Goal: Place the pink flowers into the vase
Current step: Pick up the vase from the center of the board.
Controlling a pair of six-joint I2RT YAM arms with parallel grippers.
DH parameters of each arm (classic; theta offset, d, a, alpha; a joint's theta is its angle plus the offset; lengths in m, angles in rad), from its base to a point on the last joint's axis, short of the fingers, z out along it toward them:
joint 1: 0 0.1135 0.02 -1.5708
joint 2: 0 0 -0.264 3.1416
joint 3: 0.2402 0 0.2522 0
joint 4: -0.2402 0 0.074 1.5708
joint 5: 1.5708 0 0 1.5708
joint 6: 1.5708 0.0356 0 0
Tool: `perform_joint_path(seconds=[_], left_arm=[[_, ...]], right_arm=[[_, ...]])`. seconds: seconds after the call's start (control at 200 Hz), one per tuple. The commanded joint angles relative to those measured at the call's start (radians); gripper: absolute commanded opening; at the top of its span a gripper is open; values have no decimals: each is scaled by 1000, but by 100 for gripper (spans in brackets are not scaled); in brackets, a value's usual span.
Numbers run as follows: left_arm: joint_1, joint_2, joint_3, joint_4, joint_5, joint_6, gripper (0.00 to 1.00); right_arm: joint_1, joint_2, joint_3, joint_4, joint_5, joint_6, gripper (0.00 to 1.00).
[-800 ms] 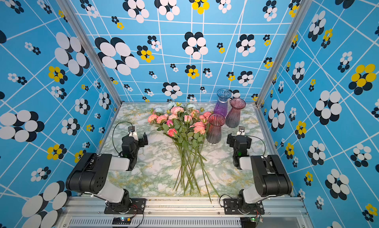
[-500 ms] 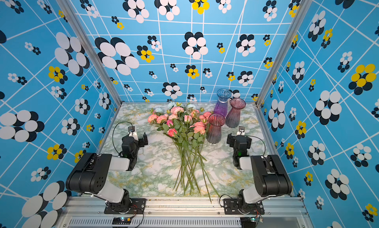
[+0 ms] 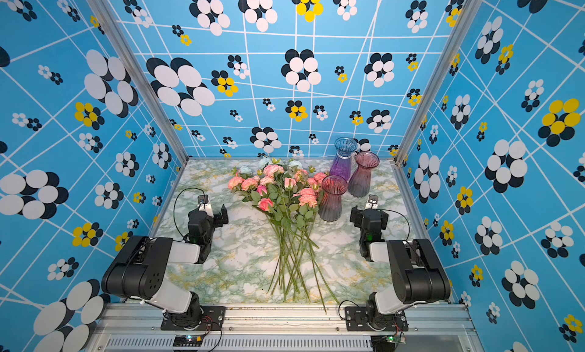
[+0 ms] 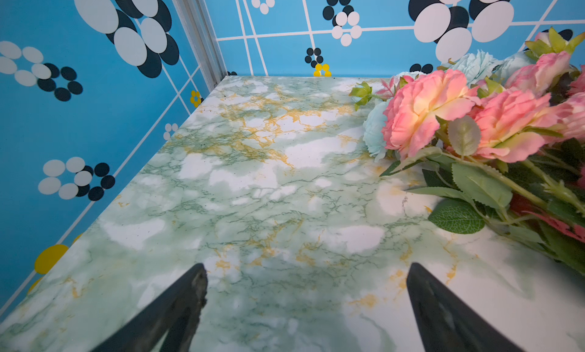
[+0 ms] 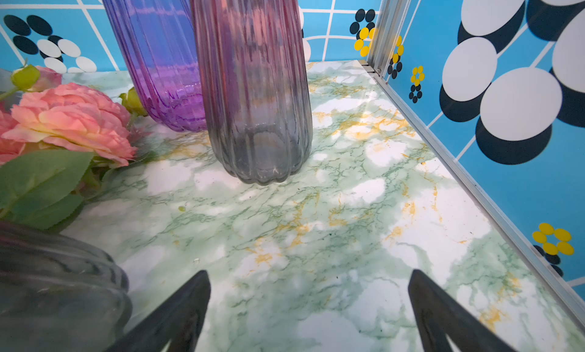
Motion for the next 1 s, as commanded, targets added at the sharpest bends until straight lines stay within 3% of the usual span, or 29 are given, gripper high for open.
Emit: perform_joint_path(seconds=[0.0, 0.12, 0.27, 0.375, 0.425, 0.525, 0.565, 0.675, 0.755, 0.894, 0.934, 0.994], left_arm=[[2, -3, 11, 5, 4, 7, 100], [2, -3, 11, 5, 4, 8, 99], [40, -10, 21, -30, 104, -8, 99], [54, -11, -7, 18, 82, -34, 99], [54, -10, -6, 23, 80, -31, 100], [23, -34, 18, -32, -9, -21, 100], [21, -64, 12, -52, 20, -8, 99], [-45, -240, 52, -241, -139, 19, 100], [-71, -376, 89, -365, -195, -62, 100], [-92, -508, 222, -573, -14, -294, 100], [-87, -525, 259, -614, 116, -343, 99], [-82, -529, 318, -630, 403, -372, 100]], right_arm=[[-4, -11, 19, -10, -5, 11, 99], [-4, -11, 19, -10, -5, 11, 99], [-4, -11, 19, -11, -3, 10, 99], [-1, -30, 25, -18, 22, 13, 99], [0, -95, 63, -137, 47, 19, 99], [0, -179, 306, -655, 173, 122, 99], [0, -182, 380, -788, 213, 136, 99], [0, -221, 450, -973, 304, 214, 99], [-1, -254, 453, -1021, 225, 309, 99], [-6, -238, 562, -1189, 14, 390, 99], [-4, -228, 606, -1238, -51, 365, 99], [-4, -235, 641, -1281, -97, 358, 99]])
